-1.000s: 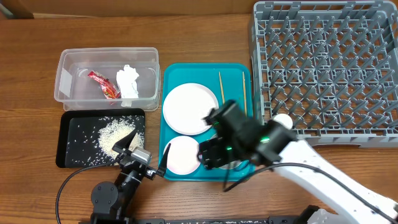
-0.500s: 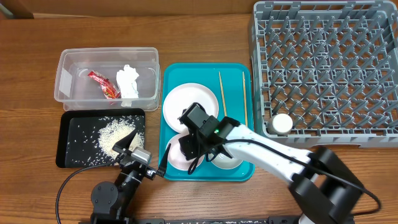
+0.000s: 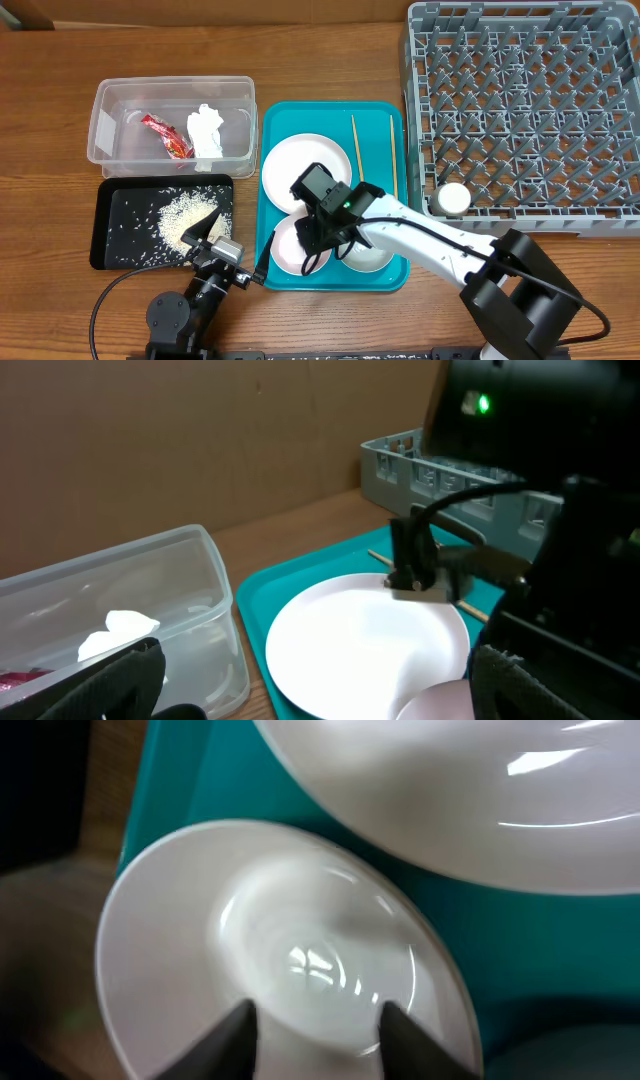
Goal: Sort waste into correct bins and load items into the dishwasher
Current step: 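Reach the right gripper to the pink bowl and grasp its rim, then carry the pink bowl to the dish rack and set it in with right gripper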
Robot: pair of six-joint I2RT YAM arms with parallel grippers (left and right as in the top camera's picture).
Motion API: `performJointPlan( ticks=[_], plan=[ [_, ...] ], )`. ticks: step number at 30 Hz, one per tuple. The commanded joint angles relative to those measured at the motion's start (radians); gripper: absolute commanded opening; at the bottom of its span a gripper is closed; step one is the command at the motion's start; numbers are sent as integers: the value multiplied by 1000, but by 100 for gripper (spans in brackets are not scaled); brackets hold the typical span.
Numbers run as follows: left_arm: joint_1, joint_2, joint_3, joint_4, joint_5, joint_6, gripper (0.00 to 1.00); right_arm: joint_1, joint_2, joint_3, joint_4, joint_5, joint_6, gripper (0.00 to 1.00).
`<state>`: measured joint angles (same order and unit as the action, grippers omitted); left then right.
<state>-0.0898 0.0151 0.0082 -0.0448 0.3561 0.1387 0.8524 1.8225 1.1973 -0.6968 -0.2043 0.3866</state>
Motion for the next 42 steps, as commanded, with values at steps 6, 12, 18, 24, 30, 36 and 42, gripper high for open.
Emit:
performJointPlan(
  ticks=[6,12,18,24,30,36,42],
  plan=[
    [6,-10,-3,0,10,14,100,-11,-71,105,-25,133,-207,59],
    [6,-10,-3,0,10,14,100,-19,-19,65,-36,140,-309,54],
    [6,-10,-3,0,10,14,100,-18,36,53,-23,140,-309,50],
    [6,-10,-3,0,10,14,100,-18,37,50,-9,139,-309,39],
    [6,-10,-3,0,10,14,100,-16,36,58,-35,91,-288,9],
    [6,-10,-3,0,10,14,100,-19,5,156,-112,140,-164,4],
    [6,-10,-3,0,10,14,100,-19,-101,303,-226,362,-61,4]
  ],
)
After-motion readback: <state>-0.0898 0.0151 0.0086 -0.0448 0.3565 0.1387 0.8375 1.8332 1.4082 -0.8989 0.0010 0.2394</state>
